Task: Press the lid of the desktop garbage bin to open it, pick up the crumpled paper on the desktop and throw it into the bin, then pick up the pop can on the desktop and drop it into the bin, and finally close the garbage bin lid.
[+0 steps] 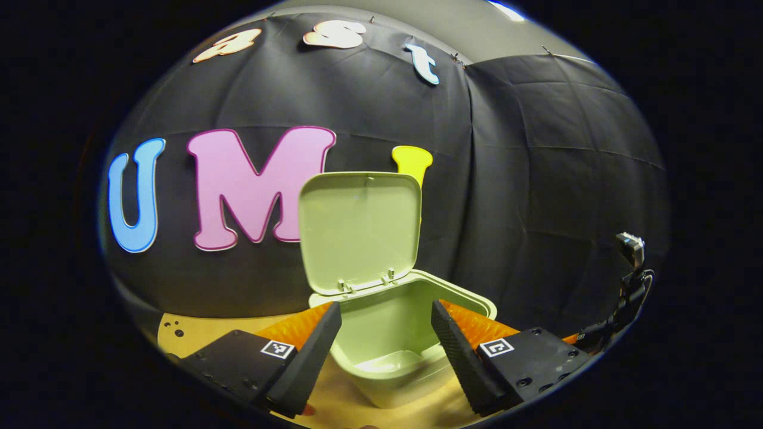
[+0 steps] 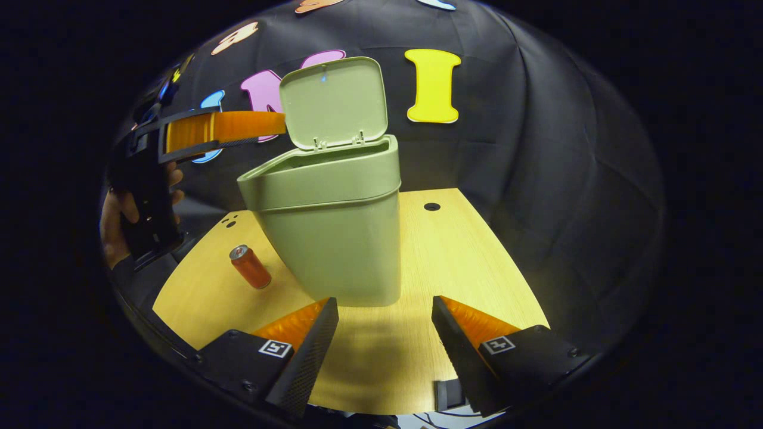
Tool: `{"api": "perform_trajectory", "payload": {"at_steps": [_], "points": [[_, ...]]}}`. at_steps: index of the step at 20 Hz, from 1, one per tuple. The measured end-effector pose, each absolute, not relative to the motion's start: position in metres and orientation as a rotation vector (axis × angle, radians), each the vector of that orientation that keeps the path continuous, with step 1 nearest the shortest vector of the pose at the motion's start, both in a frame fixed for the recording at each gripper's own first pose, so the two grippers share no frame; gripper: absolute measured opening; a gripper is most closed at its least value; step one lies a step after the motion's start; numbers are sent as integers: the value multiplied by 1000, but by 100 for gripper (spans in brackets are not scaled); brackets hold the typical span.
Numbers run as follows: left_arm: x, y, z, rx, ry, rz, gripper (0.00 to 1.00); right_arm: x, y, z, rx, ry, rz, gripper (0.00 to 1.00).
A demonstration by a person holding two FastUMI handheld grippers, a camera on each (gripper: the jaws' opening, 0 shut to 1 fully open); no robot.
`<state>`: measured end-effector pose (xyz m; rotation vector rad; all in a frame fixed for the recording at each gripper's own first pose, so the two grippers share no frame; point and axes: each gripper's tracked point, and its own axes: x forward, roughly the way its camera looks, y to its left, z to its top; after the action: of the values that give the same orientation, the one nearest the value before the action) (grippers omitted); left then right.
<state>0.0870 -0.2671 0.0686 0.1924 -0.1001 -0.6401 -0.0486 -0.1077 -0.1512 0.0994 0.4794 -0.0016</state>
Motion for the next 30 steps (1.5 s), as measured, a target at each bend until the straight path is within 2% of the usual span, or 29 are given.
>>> {"api": "perform_trajectory", "payload": {"at_steps": [4, 9, 12, 21, 30], "points": [[68, -183, 53, 173, -79, -543, 97, -52, -76, -139, 92, 467, -7, 99], [17, 3, -10, 109, 18, -332, 97, -57, 10, -135, 32, 459, 43, 99], [-8, 71, -39, 77, 62, -271, 97, -57, 52, -135, 22, 447, 69, 99], [-40, 148, -81, -35, 162, -155, 96, -32, 135, -151, -57, 459, 181, 99], [-37, 192, -102, -110, 251, 9, 96, 42, 196, -209, -125, 515, 287, 99]]}}
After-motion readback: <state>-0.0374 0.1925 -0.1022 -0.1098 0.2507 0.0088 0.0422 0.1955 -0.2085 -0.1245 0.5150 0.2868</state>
